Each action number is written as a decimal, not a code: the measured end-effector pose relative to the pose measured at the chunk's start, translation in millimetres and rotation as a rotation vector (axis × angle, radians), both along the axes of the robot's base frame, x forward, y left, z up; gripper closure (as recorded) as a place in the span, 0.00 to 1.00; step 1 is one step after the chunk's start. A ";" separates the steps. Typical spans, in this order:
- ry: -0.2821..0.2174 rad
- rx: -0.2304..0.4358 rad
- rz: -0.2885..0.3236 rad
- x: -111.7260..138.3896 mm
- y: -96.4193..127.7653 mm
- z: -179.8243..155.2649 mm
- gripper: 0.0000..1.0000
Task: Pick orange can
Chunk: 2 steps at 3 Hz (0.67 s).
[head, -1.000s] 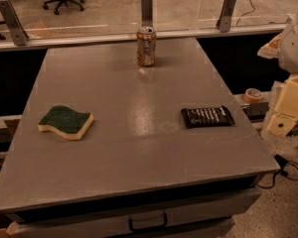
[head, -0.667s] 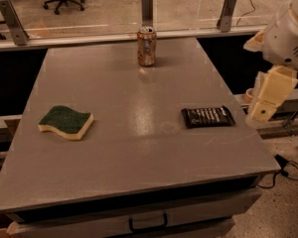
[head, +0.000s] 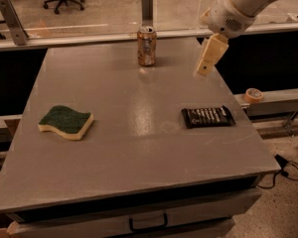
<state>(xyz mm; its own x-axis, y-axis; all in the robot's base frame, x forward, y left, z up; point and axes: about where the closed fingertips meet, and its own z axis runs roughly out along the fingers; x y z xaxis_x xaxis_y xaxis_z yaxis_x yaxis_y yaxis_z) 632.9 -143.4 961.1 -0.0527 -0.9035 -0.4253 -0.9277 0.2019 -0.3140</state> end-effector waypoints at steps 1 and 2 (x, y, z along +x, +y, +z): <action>-0.003 0.003 0.001 0.3 1.0 0.4 0.00; -0.018 0.048 -0.040 21.0 0.7 -9.7 0.00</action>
Offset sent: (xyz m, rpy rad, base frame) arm 0.0790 -0.0061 -0.0338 0.1764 -0.0659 -0.1630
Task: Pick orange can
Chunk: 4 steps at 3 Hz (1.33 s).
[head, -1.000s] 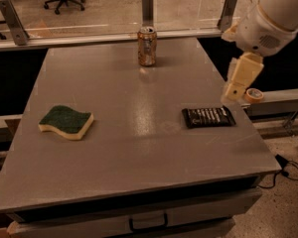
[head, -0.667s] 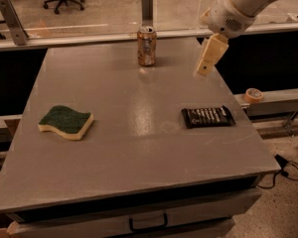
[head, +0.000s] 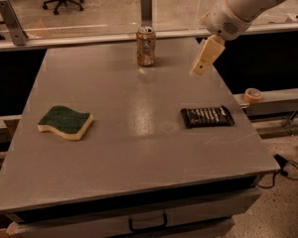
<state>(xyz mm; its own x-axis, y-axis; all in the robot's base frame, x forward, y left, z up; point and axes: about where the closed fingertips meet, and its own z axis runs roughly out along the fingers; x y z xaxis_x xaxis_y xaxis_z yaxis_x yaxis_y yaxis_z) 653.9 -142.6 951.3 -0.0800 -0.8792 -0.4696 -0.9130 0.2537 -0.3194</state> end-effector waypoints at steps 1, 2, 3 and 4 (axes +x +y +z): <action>-0.008 0.127 -0.064 54.4 5.1 -25.5 0.00; 0.012 0.261 -0.096 107.4 26.2 -52.1 0.00; 0.059 0.393 -0.103 141.6 58.4 -72.2 0.00; 0.069 0.490 -0.103 159.8 86.4 -75.0 0.00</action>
Offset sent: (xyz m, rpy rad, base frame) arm 0.1836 0.0412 -0.0728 0.4295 0.0285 -0.1425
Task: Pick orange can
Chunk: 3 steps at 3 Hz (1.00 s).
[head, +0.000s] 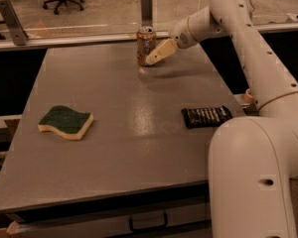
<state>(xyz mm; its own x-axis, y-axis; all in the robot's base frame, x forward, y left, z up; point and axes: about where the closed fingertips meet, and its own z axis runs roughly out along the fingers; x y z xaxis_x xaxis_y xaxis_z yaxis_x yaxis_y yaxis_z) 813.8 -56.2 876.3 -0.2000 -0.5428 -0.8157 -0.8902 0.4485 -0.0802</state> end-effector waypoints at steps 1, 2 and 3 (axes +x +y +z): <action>0.002 0.079 -0.036 12.9 16.6 -0.2 0.00; 0.011 0.127 -0.077 16.5 35.4 4.4 0.18; 0.062 0.172 -0.080 5.9 58.6 3.8 0.41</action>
Offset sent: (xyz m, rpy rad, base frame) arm 0.0057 0.0575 0.0087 0.1838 0.0174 -0.1421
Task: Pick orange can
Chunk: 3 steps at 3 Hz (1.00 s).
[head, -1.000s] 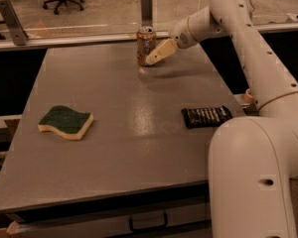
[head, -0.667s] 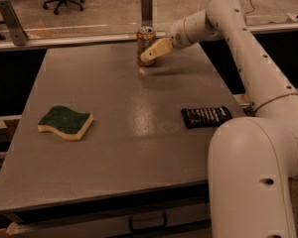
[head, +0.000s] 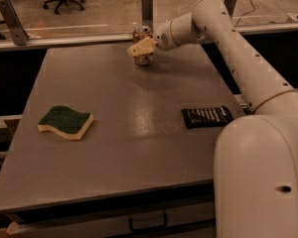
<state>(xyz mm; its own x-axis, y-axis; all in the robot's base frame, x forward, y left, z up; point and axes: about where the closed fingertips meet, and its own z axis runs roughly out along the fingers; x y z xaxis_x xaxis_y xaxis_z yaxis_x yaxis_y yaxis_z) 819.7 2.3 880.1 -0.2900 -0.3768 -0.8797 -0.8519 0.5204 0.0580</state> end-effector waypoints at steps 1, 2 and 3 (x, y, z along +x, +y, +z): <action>0.025 0.049 0.022 -12.7 12.5 7.2 0.65; 0.012 0.153 0.140 -39.3 21.1 45.0 0.96; 0.037 0.204 0.264 -74.4 26.5 75.8 1.00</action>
Offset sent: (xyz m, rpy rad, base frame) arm -0.0566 0.0108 0.0845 0.2320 -0.0221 0.2393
